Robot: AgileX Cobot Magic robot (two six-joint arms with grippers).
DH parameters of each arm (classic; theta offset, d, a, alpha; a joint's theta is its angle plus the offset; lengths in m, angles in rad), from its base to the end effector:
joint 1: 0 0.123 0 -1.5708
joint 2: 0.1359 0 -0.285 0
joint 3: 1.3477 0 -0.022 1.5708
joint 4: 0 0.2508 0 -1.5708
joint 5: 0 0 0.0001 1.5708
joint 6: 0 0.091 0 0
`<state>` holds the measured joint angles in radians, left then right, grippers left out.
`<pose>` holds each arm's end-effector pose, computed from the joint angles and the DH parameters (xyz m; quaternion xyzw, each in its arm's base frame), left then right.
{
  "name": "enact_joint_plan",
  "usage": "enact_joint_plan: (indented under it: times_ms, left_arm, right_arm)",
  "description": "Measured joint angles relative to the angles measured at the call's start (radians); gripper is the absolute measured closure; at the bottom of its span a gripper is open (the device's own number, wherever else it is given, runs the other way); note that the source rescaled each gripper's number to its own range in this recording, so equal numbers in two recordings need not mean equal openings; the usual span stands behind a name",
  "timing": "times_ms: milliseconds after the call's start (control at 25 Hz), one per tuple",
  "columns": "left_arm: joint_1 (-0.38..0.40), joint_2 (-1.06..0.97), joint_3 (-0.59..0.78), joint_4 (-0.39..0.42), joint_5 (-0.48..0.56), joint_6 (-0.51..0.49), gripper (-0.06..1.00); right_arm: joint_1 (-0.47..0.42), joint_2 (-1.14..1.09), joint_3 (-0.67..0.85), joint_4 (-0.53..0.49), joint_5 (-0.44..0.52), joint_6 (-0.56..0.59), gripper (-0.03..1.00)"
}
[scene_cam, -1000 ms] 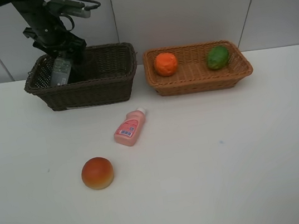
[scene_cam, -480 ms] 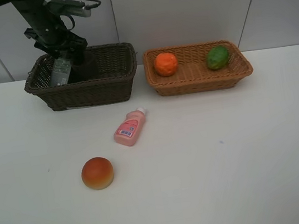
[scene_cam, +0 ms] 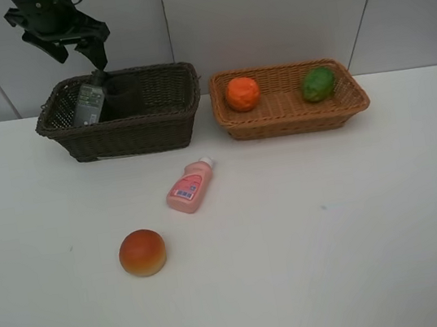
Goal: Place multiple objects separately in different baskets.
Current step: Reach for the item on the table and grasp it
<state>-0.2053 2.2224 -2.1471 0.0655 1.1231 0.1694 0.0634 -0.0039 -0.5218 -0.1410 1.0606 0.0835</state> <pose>0.4835 -0.0952 0.2677 0.1882 0.9548 0.0279 0.2282 -0.0078 -0.0117 0.2839 0.0121 0.8443 -0.0312 0.5349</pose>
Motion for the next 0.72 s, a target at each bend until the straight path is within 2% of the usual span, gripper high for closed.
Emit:
enact_joint_plan:
  times_ms: [120,280,520,720]
  left_arm:
    - [-0.025,-0.021,-0.001,0.026,0.018,0.000,0.02]
    - [-0.096,-0.033,-0.001,0.083,0.004,0.001,0.02]
    - [-0.155,-0.041,-0.001,0.067,-0.030,0.001,0.02]
    - [-0.220,-0.055,-0.001,0.004,-0.031,0.001,0.02]
  right_arm:
    - [0.000,0.000,0.000,0.000,0.000,0.000,0.27]
    - [0.000,0.000,0.000,0.000,0.000,0.000,0.27]
    - [0.000,0.000,0.000,0.000,0.000,0.000,0.27]
    - [0.000,0.000,0.000,0.000,0.000,0.000,0.27]
